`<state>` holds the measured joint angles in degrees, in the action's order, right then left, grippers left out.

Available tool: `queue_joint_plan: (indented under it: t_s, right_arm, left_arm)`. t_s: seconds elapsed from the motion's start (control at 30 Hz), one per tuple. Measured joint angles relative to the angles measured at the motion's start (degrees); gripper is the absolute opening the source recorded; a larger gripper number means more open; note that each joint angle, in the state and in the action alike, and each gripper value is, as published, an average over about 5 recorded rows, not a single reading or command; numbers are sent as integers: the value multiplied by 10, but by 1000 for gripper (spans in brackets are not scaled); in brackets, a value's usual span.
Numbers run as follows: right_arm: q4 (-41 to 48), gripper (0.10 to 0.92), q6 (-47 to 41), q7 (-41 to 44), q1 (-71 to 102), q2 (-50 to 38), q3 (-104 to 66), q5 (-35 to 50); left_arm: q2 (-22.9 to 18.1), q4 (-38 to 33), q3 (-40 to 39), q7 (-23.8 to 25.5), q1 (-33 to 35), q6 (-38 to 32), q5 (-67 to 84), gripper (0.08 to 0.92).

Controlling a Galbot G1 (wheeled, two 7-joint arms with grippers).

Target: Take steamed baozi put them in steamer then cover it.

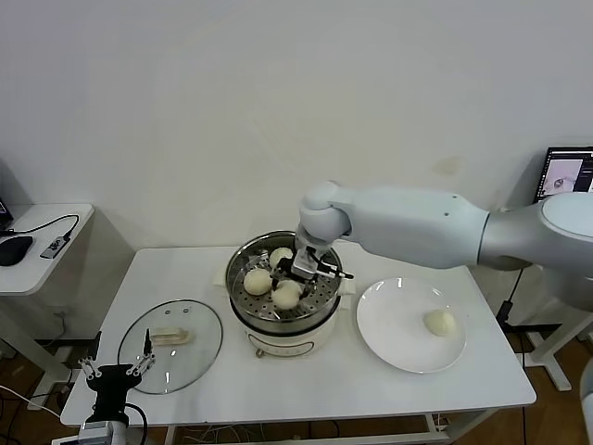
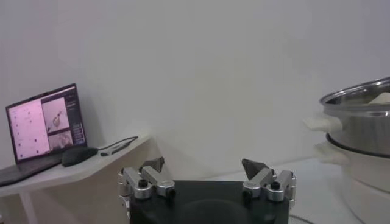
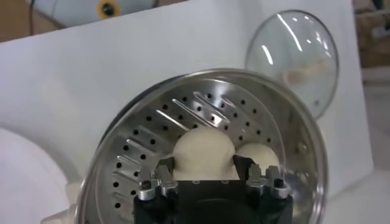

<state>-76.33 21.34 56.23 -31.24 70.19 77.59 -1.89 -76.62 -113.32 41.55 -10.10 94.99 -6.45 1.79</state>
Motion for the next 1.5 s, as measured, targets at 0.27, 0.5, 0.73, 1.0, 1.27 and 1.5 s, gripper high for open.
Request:
queue_joint_plan:
  t_s: [0.27,0.5,0.73,1.0,1.27,1.5]
  right_arm:
    - [2,622,22,-1,9,1,3,-12]
    - [1,771,33,-3,8,-1,4,-14]
    - [-2,822,20,8,-10,-15,-8,-6]
    - [-10,823,-61,19,-42,-58,-20,23]
    - [-38,823,-201,27,-54,-136,-36,51]
    - [-62,823,-296,40,-43,-227,-49,53]
  left_arm:
    - [-2,2,-2,0,-2,0,-1,823]
    - [0,5,-1,0,-4,0,-1,823]
    - [4,4,1,0,-7,1,0,823]
    - [10,1,2,0,-7,2,2,823]
    - [16,1,-3,0,-10,2,1,823]
    - [21,4,-8,1,-11,2,0,823]
